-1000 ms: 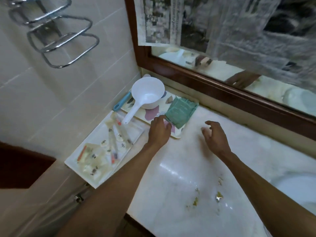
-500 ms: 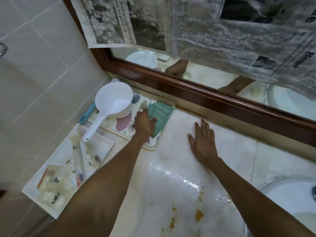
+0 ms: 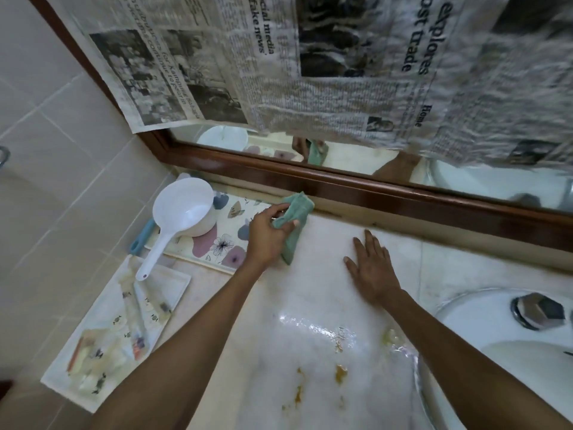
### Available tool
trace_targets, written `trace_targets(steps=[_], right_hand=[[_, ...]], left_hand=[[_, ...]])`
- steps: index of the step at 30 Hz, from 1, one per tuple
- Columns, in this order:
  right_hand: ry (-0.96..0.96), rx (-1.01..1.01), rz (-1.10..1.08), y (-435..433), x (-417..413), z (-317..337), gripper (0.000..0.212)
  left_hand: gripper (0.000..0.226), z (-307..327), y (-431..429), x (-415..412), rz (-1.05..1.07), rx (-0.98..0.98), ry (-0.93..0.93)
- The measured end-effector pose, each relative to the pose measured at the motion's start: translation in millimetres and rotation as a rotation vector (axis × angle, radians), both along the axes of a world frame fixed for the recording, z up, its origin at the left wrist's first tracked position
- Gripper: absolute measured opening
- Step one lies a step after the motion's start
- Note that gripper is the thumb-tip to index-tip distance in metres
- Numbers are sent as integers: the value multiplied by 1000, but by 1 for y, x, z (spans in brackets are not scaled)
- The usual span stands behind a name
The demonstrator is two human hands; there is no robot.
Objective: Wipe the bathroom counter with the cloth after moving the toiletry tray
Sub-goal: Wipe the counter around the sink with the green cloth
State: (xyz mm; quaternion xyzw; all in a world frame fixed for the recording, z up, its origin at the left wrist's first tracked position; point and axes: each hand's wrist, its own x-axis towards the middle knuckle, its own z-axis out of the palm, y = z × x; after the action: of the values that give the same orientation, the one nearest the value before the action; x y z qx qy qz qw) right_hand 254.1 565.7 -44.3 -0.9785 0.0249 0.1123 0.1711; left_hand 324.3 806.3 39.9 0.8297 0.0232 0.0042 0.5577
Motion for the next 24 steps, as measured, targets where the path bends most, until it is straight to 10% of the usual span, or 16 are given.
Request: trace_targets(steps=[4, 10, 24], right_hand=[[18, -18, -64, -29, -24, 2, 64], [17, -69, -129, -62, -55, -3, 62], [-90, -97, -282, -106, -82, -10, 58]], left_hand=[[40, -21, -16, -12, -32, 25, 99], [58, -82, -29, -35, -375, 785, -186], [61, -120, -29, -71, -578, 947, -183]])
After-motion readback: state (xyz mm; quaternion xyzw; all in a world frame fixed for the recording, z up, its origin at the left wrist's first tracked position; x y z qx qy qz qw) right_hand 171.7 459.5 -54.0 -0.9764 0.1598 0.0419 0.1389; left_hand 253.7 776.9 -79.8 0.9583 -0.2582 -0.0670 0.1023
